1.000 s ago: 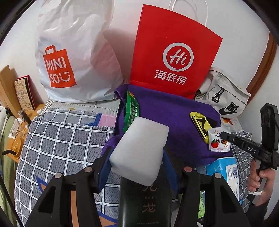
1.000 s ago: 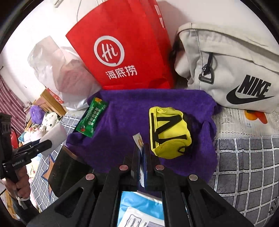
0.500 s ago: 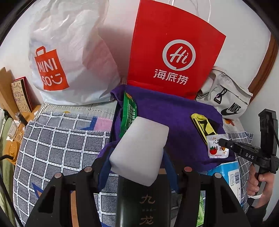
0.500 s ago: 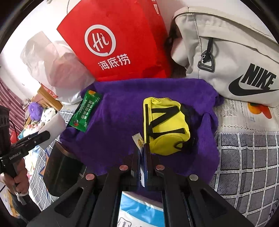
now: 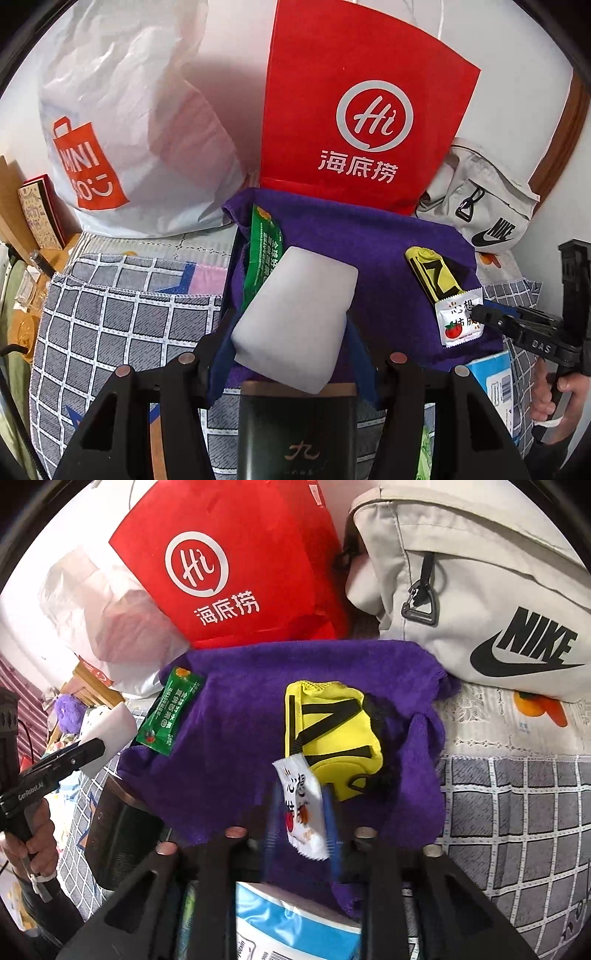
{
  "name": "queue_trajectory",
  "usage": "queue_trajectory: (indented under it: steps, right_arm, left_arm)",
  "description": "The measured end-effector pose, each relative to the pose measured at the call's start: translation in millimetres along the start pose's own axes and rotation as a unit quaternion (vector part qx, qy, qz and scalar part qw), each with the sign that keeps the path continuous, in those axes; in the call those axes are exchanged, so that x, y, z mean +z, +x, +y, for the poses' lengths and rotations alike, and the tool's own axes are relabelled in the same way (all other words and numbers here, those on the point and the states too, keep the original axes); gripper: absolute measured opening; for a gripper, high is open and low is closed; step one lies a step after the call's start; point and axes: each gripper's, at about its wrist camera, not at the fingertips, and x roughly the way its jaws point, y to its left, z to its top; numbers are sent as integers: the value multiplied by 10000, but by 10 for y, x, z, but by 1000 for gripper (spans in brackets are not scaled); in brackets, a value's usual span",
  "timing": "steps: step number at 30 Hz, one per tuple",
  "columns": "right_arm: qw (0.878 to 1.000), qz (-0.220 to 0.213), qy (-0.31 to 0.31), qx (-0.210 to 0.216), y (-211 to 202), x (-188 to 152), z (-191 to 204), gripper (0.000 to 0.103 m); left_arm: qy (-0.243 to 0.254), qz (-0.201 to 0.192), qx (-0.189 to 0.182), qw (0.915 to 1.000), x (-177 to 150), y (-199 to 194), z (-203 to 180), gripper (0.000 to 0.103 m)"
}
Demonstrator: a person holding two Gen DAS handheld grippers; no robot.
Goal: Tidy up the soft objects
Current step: 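Carry the foam block and snack packet over the purple towel with both grippers, then lower the snack packet onto the towel with the right gripper while the left holds the block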
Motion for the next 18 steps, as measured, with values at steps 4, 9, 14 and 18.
queue_trajectory:
  steps: [4, 9, 14, 18]
  right_arm:
    - [9996, -156, -132, -179, -91, 21, 18, 40]
    - [9982, -429, -276, -324, -226, 47, 27, 47]
    - [9981, -480, -259, -273, -267, 53, -7, 47]
    - [9981, -498, -240, -272, -263, 58, -22, 47]
  left_arm:
    - [4, 39, 43, 10000, 65, 88, -53, 54]
    - [17, 33, 80, 10000, 171, 194, -119, 55]
    - [17, 88, 105, 9999, 289, 367, -149, 55]
    - [-18, 162, 127, 9998, 375, 524, -155, 55]
